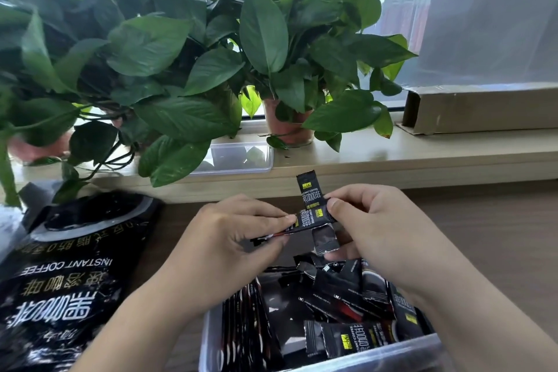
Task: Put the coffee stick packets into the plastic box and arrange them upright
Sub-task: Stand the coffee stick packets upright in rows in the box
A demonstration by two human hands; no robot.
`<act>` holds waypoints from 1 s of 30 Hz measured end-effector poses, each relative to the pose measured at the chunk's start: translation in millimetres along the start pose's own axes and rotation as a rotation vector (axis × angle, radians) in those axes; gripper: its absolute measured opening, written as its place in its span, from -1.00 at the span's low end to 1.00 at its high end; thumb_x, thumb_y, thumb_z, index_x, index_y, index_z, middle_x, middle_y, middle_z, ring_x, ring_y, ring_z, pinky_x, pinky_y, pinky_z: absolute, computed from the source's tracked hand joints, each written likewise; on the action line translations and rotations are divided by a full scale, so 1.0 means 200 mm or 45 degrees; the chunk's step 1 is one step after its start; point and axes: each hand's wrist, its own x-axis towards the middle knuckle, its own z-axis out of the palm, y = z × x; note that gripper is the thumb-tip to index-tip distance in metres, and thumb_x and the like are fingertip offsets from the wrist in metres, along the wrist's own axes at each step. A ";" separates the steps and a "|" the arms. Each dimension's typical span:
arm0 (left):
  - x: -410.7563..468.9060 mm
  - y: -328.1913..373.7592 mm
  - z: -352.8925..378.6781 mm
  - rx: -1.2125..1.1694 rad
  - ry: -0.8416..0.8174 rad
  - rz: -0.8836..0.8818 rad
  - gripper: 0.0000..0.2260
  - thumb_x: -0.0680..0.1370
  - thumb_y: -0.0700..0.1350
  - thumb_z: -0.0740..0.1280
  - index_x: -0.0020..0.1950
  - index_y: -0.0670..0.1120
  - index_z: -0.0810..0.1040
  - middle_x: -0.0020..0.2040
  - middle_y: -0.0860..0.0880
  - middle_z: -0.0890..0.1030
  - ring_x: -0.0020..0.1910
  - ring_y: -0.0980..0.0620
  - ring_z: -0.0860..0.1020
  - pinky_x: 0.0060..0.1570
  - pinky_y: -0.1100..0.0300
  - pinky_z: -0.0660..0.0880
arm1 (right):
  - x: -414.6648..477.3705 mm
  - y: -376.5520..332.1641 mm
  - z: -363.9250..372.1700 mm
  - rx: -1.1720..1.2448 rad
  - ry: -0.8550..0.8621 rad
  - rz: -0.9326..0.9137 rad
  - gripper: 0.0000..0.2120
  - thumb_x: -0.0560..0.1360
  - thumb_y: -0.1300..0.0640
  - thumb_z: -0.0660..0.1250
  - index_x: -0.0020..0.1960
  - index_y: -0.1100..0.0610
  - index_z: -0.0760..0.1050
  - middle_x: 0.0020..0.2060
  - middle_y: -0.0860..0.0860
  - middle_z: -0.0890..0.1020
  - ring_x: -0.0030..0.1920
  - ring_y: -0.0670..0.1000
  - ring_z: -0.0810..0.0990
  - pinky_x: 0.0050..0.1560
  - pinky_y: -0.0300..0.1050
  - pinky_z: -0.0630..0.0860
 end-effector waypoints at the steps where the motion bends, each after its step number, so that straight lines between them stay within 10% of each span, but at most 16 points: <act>1: 0.00 0.00 0.00 0.006 0.002 -0.008 -0.77 0.43 -0.15 0.50 0.07 0.03 0.74 -0.01 0.23 0.70 -0.01 0.20 0.66 -0.05 0.21 0.60 | 0.00 0.00 0.01 0.007 -0.005 -0.011 -0.82 0.63 0.15 0.28 -0.06 0.10 0.64 -0.33 0.01 0.69 -0.41 0.03 0.69 -0.27 -0.10 0.69; 8: 0.00 0.01 0.00 -0.077 0.000 -0.055 -0.76 0.45 -0.15 0.47 0.10 0.02 0.73 -0.03 0.16 0.70 -0.06 0.14 0.68 -0.12 0.16 0.60 | -0.03 0.00 -0.03 -0.124 -0.119 -0.131 -0.87 0.43 0.09 0.52 -0.03 -0.04 0.65 -0.20 -0.09 0.73 -0.33 -0.11 0.71 -0.30 -0.40 0.53; 13: 0.00 0.02 0.00 -0.087 0.062 -0.077 -0.75 0.45 -0.14 0.50 0.12 0.03 0.71 -0.01 0.20 0.70 -0.06 0.21 0.68 -0.02 0.31 0.58 | -0.02 0.00 -0.07 -0.112 -0.095 -0.134 -0.59 0.42 0.23 0.53 0.21 -0.03 0.58 -0.21 0.04 0.70 -0.36 -0.09 0.66 -0.25 -0.29 0.57; 18: 0.02 0.04 0.00 -0.231 0.266 -0.334 -0.80 0.43 -0.14 0.49 0.04 -0.02 0.74 -0.07 0.12 0.73 -0.08 0.11 0.69 -0.03 0.18 0.60 | -0.02 -0.02 -0.15 -0.048 0.100 -0.175 -0.73 0.40 0.23 0.54 0.06 0.02 0.65 -0.32 -0.02 0.67 -0.41 -0.07 0.62 -0.18 -0.06 0.68; 21: 0.03 0.07 -0.02 -0.603 0.388 -0.557 -0.79 0.38 -0.18 0.47 -0.01 -0.15 0.73 -0.11 -0.04 0.76 -0.09 -0.04 0.73 0.02 0.06 0.65 | -0.03 -0.03 -0.14 -0.083 0.276 -0.335 -0.86 0.39 0.20 0.53 -0.13 -0.02 0.67 -0.32 -0.05 0.70 -0.34 -0.06 0.66 -0.09 0.03 0.68; 26: 0.04 0.18 0.01 -0.885 0.311 -0.674 -0.83 0.30 -0.25 0.47 -0.14 -0.15 0.75 -0.19 -0.12 0.75 -0.25 0.03 0.73 -0.30 0.29 0.62 | -0.07 0.01 0.09 -0.566 0.350 -0.816 -0.91 0.38 0.16 0.48 -0.14 0.01 0.64 -0.38 -0.13 0.58 -0.34 -0.15 0.51 -0.29 -0.46 0.39; 30: 0.04 0.13 0.00 -0.939 0.247 -0.738 -0.71 0.19 -0.02 0.63 -0.22 -0.15 0.71 -0.21 -0.17 0.74 -0.34 0.11 0.65 -0.41 0.35 0.53 | -0.07 0.05 0.16 -0.823 0.187 -1.010 -0.92 0.50 0.11 0.31 -0.05 0.07 0.57 -0.17 -0.09 0.49 -0.24 -0.10 0.50 -0.15 -0.23 0.52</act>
